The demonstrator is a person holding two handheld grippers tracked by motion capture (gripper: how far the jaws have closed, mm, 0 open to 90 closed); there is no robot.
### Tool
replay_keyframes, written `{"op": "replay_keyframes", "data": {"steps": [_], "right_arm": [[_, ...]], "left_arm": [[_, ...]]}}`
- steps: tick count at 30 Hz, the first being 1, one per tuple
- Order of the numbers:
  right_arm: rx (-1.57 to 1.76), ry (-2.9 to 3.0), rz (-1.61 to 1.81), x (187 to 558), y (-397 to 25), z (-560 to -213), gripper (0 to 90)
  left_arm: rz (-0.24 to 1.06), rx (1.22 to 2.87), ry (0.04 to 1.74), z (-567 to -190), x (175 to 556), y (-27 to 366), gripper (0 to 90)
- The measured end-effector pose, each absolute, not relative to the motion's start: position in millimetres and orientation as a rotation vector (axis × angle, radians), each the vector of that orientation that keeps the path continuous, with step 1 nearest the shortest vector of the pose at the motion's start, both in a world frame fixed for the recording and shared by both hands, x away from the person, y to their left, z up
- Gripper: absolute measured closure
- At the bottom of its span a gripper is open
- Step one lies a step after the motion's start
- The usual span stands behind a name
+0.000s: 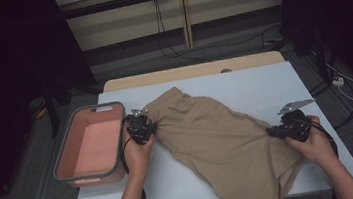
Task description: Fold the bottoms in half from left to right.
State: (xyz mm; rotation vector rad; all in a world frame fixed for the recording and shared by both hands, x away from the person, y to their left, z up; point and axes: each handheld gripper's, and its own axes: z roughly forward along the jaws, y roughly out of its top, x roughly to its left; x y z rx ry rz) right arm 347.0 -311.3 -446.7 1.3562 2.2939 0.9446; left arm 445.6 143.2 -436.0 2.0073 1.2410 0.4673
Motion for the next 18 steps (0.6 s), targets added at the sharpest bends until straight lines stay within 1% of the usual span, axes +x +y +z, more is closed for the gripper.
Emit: {"op": "replay_keyframes", "data": {"steps": [4,5,6,8,10,11,14,18], "right_arm": [[1.361,2.232,0.918,351.8,-321.2,-446.5,87.9],[1.358,2.229,0.917,352.4,-320.7,-445.9,87.2],[1.352,2.238,0.903,353.1,-319.3,-445.2,84.5],[1.342,2.225,0.890,353.1,-315.2,-443.8,76.6],[1.328,2.232,0.899,352.3,-311.3,-441.9,63.3],[1.330,2.220,0.899,351.3,-309.6,-440.0,60.0],[1.299,2.199,0.933,348.9,-306.1,-433.9,49.7],[1.277,2.188,1.000,344.2,-295.4,-424.7,39.5]], "left_arm": [[0.471,2.015,1.224,-435.7,442.5,135.6,86.3],[0.470,2.013,1.227,-435.8,442.2,136.0,86.3],[0.465,2.014,1.228,-435.7,442.2,137.3,86.3],[0.462,2.009,1.233,-436.0,442.4,138.8,86.3],[0.464,2.010,1.235,-435.5,442.4,139.3,86.4],[0.472,2.034,1.224,-434.6,442.5,140.3,86.4],[0.481,2.015,1.228,-434.0,442.0,139.1,86.5],[0.481,2.015,1.222,-432.2,441.6,139.6,86.5]]}}
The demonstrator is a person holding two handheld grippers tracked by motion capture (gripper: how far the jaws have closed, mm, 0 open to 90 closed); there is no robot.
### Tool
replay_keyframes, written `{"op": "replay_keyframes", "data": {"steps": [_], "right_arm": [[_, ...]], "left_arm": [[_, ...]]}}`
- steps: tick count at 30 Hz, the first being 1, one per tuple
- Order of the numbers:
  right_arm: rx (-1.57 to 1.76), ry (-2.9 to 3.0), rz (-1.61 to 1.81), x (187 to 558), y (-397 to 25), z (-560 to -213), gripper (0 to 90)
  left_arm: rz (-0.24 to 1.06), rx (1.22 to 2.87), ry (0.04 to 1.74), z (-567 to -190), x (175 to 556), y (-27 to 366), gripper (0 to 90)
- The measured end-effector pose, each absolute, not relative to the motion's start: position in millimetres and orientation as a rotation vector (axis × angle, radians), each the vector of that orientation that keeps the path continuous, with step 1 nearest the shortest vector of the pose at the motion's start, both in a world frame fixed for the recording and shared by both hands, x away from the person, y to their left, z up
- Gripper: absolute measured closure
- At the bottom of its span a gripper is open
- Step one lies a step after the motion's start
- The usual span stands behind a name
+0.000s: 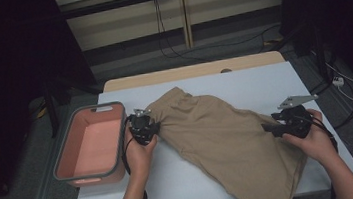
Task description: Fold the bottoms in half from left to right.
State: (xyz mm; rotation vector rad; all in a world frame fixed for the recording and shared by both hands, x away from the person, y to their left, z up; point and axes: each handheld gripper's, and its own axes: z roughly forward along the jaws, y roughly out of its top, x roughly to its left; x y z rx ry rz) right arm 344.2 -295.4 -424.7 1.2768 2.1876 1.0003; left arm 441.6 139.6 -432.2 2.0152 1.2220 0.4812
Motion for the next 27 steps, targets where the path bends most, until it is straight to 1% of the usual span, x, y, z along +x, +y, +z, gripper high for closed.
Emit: {"op": "replay_keyframes", "data": {"steps": [2,7,17,21,23,27], "right_arm": [[1.249,2.185,1.031,342.1,-287.0,-420.3,36.7],[1.170,2.227,1.082,338.4,-258.2,-412.2,36.7],[1.058,2.358,1.098,333.9,-212.5,-421.7,37.8],[1.005,2.396,1.101,332.5,-194.2,-425.4,39.9],[0.986,2.427,1.108,332.5,-185.3,-427.9,42.6],[0.946,2.453,1.101,333.1,-169.2,-432.4,47.6]], "left_arm": [[0.481,2.013,1.222,-431.8,441.4,139.7,86.4],[0.479,2.024,1.220,-430.4,441.5,140.8,86.6],[0.485,2.030,1.251,-434.7,444.0,147.5,86.9],[0.502,2.030,1.248,-433.9,442.9,144.9,86.8],[0.502,2.028,1.249,-433.9,442.5,144.5,86.4],[0.504,2.023,1.241,-432.9,441.5,145.4,82.7]]}}
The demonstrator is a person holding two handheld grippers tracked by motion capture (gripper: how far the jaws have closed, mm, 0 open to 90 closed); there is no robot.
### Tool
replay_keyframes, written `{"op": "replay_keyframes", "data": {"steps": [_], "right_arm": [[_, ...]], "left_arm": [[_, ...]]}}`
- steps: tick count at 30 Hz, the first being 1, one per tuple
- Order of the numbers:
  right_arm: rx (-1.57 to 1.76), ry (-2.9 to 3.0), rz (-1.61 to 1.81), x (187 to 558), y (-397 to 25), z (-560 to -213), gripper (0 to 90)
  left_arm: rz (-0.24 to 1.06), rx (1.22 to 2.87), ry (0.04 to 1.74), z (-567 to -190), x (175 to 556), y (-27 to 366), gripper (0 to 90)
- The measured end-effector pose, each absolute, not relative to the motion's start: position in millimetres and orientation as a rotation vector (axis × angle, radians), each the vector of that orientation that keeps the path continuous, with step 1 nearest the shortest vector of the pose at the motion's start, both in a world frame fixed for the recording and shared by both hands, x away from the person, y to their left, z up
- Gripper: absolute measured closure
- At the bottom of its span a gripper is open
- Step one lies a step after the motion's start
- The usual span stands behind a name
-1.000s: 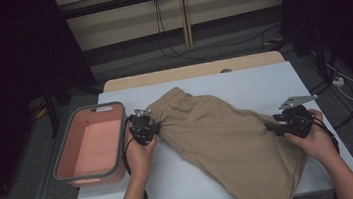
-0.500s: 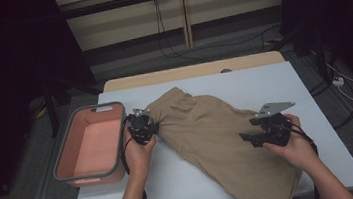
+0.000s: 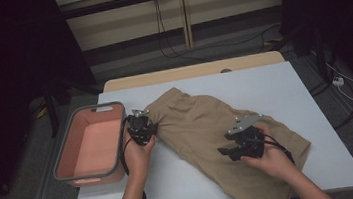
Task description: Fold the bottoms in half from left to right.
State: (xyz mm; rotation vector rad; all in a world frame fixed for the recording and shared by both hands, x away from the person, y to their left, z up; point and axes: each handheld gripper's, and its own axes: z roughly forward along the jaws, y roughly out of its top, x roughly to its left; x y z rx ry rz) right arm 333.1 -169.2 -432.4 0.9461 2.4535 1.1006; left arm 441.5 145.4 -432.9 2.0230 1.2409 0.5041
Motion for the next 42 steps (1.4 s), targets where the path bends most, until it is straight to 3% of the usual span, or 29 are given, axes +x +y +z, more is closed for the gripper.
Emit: {"op": "replay_keyframes", "data": {"steps": [4,6,7,10,14,25,31,35,42], "right_arm": [[0.917,2.475,1.124,333.1,-154.6,-434.2,54.9],[0.884,2.509,1.151,332.3,-147.8,-433.8,68.7],[0.870,2.525,1.171,332.0,-144.2,-434.1,69.7],[0.850,2.554,1.175,331.1,-131.3,-434.7,69.6],[0.795,2.569,1.157,328.6,-116.3,-435.6,61.3],[0.720,2.660,1.174,321.1,-91.7,-439.2,57.7],[0.687,2.665,1.021,321.0,-82.5,-455.3,69.3],[0.749,2.645,1.060,323.0,-88.6,-457.3,85.5],[0.738,2.653,1.079,314.0,-90.3,-453.4,89.0]], "left_arm": [[0.527,2.023,1.211,-431.2,439.4,145.8,65.2],[0.506,2.021,1.207,-431.1,438.6,146.6,61.0],[0.499,2.024,1.208,-431.5,438.5,147.1,57.0],[0.494,2.009,1.219,-431.4,437.4,149.3,47.3],[0.503,2.017,1.206,-429.4,435.2,150.7,37.2],[0.495,2.005,1.218,-426.4,432.6,149.5,22.7],[0.485,1.997,1.234,-427.3,432.6,148.2,18.2],[0.467,2.001,1.245,-429.6,433.2,147.9,14.8],[0.423,1.961,1.277,-434.8,434.3,148.8,9.6]]}}
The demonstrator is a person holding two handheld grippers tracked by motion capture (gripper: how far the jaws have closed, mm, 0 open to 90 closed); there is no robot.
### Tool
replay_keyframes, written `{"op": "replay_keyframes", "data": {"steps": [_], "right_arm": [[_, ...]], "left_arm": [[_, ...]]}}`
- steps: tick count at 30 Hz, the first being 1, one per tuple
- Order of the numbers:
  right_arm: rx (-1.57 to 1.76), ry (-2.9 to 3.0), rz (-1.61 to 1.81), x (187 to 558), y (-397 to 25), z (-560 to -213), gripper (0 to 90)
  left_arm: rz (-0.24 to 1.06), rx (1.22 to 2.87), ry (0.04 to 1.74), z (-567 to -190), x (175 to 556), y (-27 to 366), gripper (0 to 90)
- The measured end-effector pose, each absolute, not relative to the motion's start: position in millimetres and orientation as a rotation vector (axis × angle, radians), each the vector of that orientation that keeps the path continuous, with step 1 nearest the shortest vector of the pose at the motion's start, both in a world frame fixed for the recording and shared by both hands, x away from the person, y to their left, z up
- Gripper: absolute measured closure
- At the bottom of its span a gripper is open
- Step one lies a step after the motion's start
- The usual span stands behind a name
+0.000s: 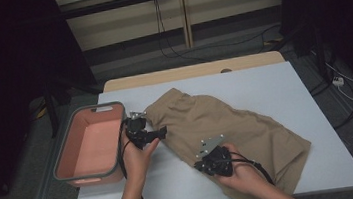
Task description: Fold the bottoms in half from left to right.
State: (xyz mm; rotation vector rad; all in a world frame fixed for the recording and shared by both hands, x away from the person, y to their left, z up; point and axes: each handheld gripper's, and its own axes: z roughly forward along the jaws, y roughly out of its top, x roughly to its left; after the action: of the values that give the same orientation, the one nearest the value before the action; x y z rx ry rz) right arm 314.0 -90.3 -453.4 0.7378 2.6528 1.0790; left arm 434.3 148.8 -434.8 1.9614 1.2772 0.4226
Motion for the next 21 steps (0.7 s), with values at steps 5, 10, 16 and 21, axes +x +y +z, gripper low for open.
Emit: {"op": "replay_keyframes", "data": {"steps": [5,10,16,21], "right_arm": [[0.699,2.674,1.086,306.2,-93.3,-454.4,89.0],[0.696,2.677,1.088,306.7,-93.3,-455.8,89.0],[0.681,2.686,1.088,307.6,-94.1,-457.0,89.0],[0.689,2.686,1.096,307.7,-94.8,-457.2,89.1]], "left_arm": [[0.420,1.973,1.300,-443.0,436.0,144.0,9.2],[0.409,1.974,1.306,-448.0,436.6,142.6,9.1],[0.406,1.948,1.313,-452.2,440.6,140.0,7.8],[0.384,1.952,1.314,-455.8,444.2,136.0,6.4]]}}
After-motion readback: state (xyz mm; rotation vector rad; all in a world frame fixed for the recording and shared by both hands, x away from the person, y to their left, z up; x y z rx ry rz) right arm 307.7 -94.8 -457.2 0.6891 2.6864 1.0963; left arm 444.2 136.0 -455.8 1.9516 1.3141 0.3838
